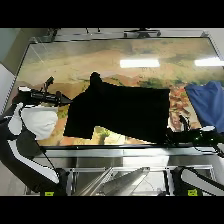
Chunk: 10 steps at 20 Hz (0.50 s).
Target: Fold the shirts.
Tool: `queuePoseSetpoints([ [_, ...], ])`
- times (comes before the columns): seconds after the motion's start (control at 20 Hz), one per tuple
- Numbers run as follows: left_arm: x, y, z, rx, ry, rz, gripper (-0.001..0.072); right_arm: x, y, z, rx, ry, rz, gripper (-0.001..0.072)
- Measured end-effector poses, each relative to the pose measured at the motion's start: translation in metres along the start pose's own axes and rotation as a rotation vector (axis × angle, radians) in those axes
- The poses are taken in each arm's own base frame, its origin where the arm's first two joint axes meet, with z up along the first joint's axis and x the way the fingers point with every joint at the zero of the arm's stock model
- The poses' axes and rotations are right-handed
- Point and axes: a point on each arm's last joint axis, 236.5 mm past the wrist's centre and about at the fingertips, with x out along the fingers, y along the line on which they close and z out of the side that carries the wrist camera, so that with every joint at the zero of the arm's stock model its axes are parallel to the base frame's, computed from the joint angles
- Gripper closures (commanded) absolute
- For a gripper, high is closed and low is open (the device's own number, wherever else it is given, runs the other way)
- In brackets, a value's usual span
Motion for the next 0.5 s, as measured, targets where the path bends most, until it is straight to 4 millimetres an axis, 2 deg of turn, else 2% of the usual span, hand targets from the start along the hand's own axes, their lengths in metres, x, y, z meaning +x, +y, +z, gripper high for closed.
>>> queuePoseSetpoints([
  [0.1,-0.002,-0.011,0.004,0.003,-0.018,-0.041,0.0684,0.0,0.011,0.012,-0.041,-0.037,0.025,0.0694],
  [0.15,-0.005,-0.021,0.008,0.013,-0.038,-0.073,0.0684,-0.005,0.018,0.026,-0.077,-0.085,0.029,0.0694],
  [0.2,-0.01,-0.037,0.013,0.035,-0.062,-0.114,0.0684,-0.013,0.034,0.037,-0.11,-0.123,0.061,0.0694],
  [0.3,-0.027,-0.079,0.022,0.101,-0.124,-0.199,0.0684,-0.045,0.089,0.059,-0.22,-0.203,0.169,0.0694],
  [0.35,-0.04,-0.108,0.026,0.152,-0.165,-0.251,0.0685,-0.072,0.121,0.073,-0.301,-0.275,0.204,0.0694],
  [0.4,-0.055,-0.144,0.027,0.224,-0.209,-0.312,0.0685,-0.108,0.164,0.082,-0.404,-0.364,0.26,0.0694],
  [0.5,-0.093,-0.227,0.021,0.396,-0.313,-0.442,0.0684,-0.192,0.249,0.082,-0.626,-0.563,0.319,0.0694],
])
